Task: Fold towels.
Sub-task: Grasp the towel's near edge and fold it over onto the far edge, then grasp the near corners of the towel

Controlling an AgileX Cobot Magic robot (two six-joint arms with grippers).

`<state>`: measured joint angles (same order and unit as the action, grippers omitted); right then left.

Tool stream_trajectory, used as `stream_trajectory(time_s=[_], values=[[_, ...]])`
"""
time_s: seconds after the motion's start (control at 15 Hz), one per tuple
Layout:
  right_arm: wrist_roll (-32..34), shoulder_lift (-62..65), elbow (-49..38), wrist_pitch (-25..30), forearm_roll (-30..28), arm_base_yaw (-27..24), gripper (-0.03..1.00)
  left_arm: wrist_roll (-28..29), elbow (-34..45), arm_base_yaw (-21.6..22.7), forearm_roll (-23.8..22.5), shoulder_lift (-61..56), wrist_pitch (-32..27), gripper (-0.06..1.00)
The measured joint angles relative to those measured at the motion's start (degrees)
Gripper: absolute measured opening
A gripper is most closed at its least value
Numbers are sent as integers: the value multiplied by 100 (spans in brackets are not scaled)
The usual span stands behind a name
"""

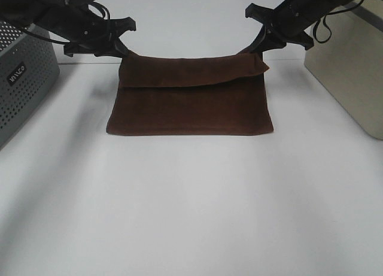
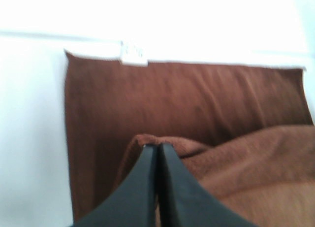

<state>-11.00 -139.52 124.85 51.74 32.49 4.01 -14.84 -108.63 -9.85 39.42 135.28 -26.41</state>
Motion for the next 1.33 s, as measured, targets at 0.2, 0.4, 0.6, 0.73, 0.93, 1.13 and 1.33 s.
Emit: stream_trajectory(time_s=[0.2,0.4,0.6,0.73,0.93,1.13,1.33], values=[[-40,-464,447,-642,86,0,0,-298,-183,0,103,367,1049,0],[-332,-796,458,-1117,292,11,0,-350,-550,-11,149,791,1318,0],[-464,-922,458,-1513,413,11,0,-350,-911,-52,166,1106,1438,2],[-464,-928,458,-1610,435,11,10,-350,-940,-63,166,1146,1450,21],[-464,-963,458,-1621,470,11,56,-579,-940,-63,149,1146,1467,67],[-464,-922,458,-1278,315,11,77,-745,-940,-63,-126,1077,1197,87],[-453,-579,458,-304,-252,11,80,-773,-968,-63,-768,865,252,88]])
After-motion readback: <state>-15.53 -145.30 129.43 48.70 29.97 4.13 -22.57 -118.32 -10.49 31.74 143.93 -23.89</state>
